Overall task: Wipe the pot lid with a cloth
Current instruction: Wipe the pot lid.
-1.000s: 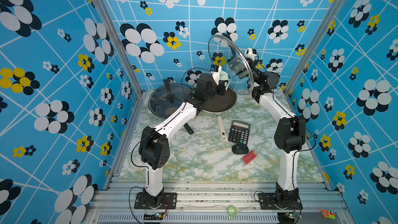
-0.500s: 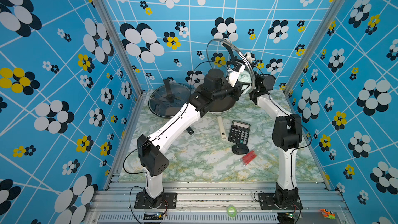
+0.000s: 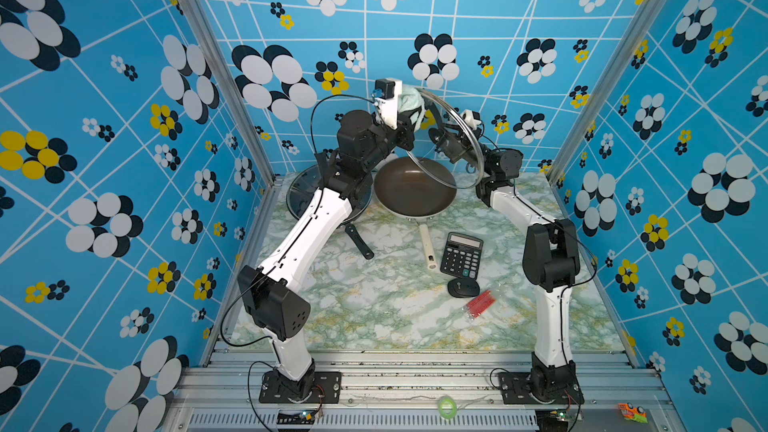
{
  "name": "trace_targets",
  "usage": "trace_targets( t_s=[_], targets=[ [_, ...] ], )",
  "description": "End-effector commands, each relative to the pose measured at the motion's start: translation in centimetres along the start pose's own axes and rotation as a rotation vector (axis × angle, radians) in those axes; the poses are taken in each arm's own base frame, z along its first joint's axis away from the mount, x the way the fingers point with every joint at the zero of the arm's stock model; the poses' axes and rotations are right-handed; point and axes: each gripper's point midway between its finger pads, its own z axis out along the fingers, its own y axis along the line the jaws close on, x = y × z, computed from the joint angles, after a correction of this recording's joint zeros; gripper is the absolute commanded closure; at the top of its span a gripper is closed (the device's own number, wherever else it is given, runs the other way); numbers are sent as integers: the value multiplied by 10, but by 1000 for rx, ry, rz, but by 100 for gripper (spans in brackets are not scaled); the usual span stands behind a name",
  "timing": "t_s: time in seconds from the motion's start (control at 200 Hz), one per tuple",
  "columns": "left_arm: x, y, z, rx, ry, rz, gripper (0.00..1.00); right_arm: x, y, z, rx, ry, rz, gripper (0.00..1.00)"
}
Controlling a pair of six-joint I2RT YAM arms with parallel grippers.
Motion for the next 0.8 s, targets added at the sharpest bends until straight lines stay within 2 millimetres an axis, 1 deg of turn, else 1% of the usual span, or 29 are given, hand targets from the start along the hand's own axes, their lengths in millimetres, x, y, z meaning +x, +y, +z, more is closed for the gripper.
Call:
trace_targets(
  t_s=[0.0,0.02,0.03,0.06,0.135,0.185,0.23,0.285,0.365,0.48,0.535,0.58,0.635,0.685,0.73,0.795],
  targets=[
    [52,37,15,-110,62,-75,100,32,114,15,-201,34,-185,100],
    [56,39,15,-112,67,-90,100,32,115,15,-205,31,-184,100],
    [65,41,17,-113,82,-101,100,32,117,15,-207,29,-186,100],
    [77,43,20,-111,99,-121,100,33,119,16,-212,29,-189,100],
    [102,42,25,-105,140,-159,100,33,124,17,-222,29,-195,100],
    [118,37,28,-92,167,-193,100,32,126,18,-230,29,-194,100],
    [131,29,30,-66,185,-234,100,30,126,18,-235,25,-193,100],
    [143,12,32,-25,204,-262,100,28,126,19,-241,21,-190,100],
    [153,-15,36,31,230,-277,100,24,123,19,-246,12,-185,100],
    [149,-56,39,142,237,-316,100,21,121,19,-251,4,-181,100],
    [149,-71,38,175,247,-326,100,19,120,19,-253,0,-182,100],
    [151,-80,36,188,255,-331,100,18,120,19,-255,-3,-182,100],
    [159,-83,34,179,273,-340,100,19,121,19,-258,-2,-186,100],
    [165,-80,34,161,283,-345,100,19,123,19,-259,1,-189,100],
    [170,-71,36,125,292,-342,100,20,125,20,-261,3,-193,100],
    [169,-51,41,63,277,-330,100,21,125,20,-261,7,-187,100]
  ],
)
